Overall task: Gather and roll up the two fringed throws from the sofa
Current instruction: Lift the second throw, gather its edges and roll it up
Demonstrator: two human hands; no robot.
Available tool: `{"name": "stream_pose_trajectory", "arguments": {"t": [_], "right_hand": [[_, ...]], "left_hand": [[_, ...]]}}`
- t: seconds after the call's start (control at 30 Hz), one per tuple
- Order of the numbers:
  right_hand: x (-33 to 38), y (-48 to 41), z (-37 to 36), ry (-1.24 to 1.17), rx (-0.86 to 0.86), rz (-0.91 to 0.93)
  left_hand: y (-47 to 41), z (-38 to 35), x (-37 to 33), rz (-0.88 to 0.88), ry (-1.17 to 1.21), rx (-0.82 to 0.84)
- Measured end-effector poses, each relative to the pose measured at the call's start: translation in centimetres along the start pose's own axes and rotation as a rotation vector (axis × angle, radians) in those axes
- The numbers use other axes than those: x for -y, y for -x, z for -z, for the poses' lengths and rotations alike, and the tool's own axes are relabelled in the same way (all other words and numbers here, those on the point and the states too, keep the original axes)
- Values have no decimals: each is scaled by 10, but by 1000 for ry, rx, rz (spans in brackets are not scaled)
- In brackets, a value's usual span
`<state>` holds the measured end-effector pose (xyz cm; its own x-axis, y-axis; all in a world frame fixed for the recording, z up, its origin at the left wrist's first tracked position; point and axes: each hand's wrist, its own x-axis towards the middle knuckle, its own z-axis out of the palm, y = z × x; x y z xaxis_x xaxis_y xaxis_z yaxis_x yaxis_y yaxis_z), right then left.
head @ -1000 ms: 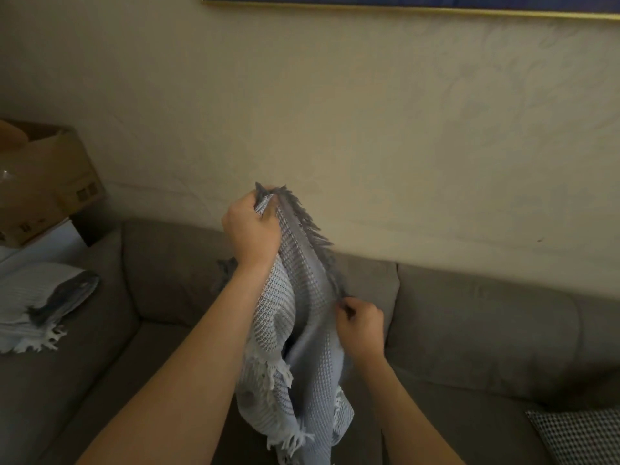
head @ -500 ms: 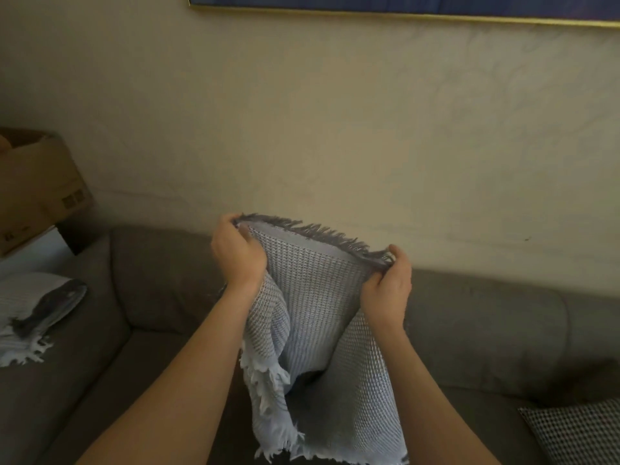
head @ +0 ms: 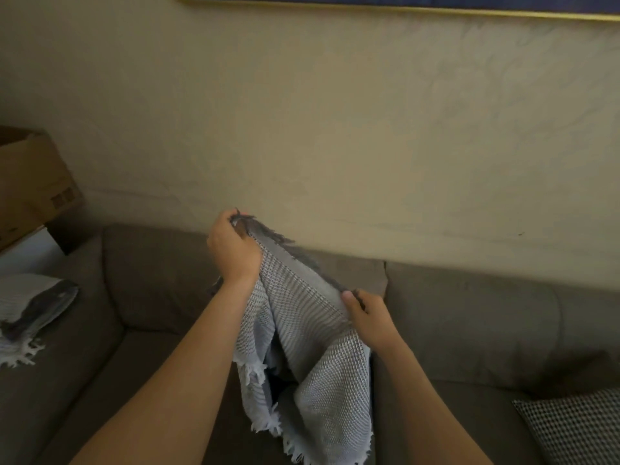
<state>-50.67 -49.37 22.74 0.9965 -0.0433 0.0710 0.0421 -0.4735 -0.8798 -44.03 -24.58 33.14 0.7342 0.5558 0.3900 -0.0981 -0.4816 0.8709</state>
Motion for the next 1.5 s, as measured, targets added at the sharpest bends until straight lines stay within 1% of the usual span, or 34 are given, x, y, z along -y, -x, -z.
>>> {"name": "stream_pose_trajectory", "arguments": {"t": [0.07,0.13,0.3,0.43,0.53,0.6,0.7,0.8,0.87,0.93,1.0,1.07,1.17,1.23,1.27,1.33,1.4,1.5], "right_hand": [[-3,2,1,31,31,26],[-4,4,2,51,24,28],[-8,5,3,59,-170,1],[-7,4,4,75,-223,2],[-4,3,4,163,-292,48],[1,2,4,215,-380,117],[18,0,6,290,-478,166],[32,-2,6,418,-610,179],[41,-2,6,419,-647,163],[46,-3,6,386,-643,161],[53,-2,4,330,-624,207],[58,-2,2,248,-581,250],[68,-1,2,67,-405,246],[75,0,5,-46,-282,230],[77,1,5,-85,-250,213],[78,3,3,-166,-229,158],[77,5,3,-248,-221,93],[75,6,6,-333,-206,-29]], "left_hand": [[1,-1,6,16,-48,-3],[4,-3,10,26,-80,1],[7,-6,14,-1,-103,20],[3,-3,19,-3,-137,44],[6,2,21,-11,-170,83],[7,4,28,-15,-209,175],[8,6,46,51,-310,394],[21,12,60,107,-300,667],[32,15,69,140,-267,813],[41,16,75,166,-215,949],[46,16,77,153,-204,1081],[50,15,75,129,-196,1133],[56,14,68,65,-213,1084],[60,16,64,64,-163,1044],[62,17,63,79,-111,1063],[69,15,61,91,-53,1119],[78,18,50,128,-4,1127],[83,20,39,248,61,1113]]}}
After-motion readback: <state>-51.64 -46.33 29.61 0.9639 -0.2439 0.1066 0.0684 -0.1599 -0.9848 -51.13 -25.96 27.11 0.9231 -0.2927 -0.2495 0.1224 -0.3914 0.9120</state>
